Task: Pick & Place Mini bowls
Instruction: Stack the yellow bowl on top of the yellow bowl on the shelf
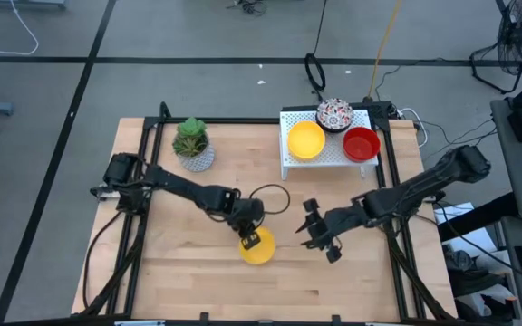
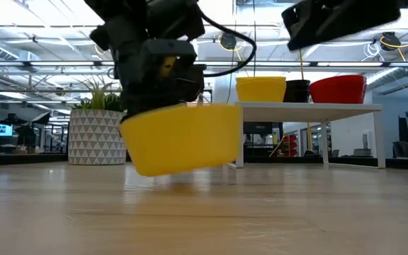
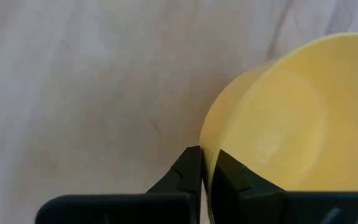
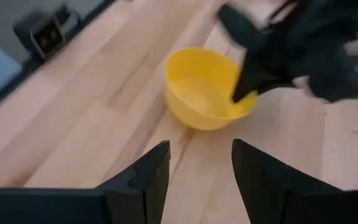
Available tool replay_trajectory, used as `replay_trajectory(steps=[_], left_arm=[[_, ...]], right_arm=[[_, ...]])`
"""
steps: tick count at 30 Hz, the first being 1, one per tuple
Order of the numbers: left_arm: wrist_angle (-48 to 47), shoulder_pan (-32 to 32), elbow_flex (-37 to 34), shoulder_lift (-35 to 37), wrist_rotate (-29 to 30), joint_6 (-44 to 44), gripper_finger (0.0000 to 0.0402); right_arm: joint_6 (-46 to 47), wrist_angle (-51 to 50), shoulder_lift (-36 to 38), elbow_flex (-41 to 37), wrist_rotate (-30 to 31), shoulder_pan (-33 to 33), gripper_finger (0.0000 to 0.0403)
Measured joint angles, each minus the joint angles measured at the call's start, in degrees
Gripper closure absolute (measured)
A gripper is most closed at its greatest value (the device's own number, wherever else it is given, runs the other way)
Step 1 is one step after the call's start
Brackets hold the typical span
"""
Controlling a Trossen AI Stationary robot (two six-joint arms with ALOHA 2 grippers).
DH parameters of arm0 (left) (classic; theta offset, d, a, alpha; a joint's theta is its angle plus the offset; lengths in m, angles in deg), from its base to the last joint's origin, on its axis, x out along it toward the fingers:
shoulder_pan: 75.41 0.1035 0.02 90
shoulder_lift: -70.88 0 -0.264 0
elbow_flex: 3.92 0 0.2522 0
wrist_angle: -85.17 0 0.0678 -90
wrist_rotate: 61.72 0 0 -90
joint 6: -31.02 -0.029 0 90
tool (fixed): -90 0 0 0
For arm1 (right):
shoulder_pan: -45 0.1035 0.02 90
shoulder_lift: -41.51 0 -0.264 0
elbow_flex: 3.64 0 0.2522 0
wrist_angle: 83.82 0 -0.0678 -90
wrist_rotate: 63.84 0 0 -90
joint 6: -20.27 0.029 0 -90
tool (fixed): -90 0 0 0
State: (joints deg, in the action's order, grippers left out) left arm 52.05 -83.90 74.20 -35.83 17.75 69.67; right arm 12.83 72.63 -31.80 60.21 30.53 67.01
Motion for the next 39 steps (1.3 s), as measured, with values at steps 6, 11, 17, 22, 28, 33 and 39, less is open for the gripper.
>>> replay_trajectory(steps=[6,11,17,22,28,33,39], left_arm=[[0.26,4.29,0.00,0.03,-0.06,-2.93,0.0383],[1.02,6.43,0.00,0.03,-0.50,-3.89,0.0394],[3.85,6.93,0.00,0.03,-1.59,-5.99,0.0381],[4.62,7.34,0.00,0.03,-3.61,-6.89,0.0395],[5.70,7.51,-0.04,-0.05,-4.90,-7.37,0.0378],[5.50,8.70,-0.11,-0.10,-9.57,-7.44,0.0392],[6.60,9.99,-0.20,-0.21,-14.44,-6.82,0.0385]], right_arm=[[-4.39,6.81,-6.49,0.00,0.05,-0.31,0.0243],[-9.79,13.68,-11.84,0.04,-0.03,-1.39,0.0243],[-12.36,18.51,-17.36,0.01,-0.19,-3.46,0.0243],[-12.50,22.62,-21.54,0.09,-4.74,-5.01,0.0243],[-13.21,23.50,-24.66,0.11,-6.13,-5.11,0.0243],[-13.38,24.41,-25.83,0.21,-5.91,-5.16,0.0269],[-13.90,24.18,-26.73,0.24,-6.26,-5.13,0.0331]])
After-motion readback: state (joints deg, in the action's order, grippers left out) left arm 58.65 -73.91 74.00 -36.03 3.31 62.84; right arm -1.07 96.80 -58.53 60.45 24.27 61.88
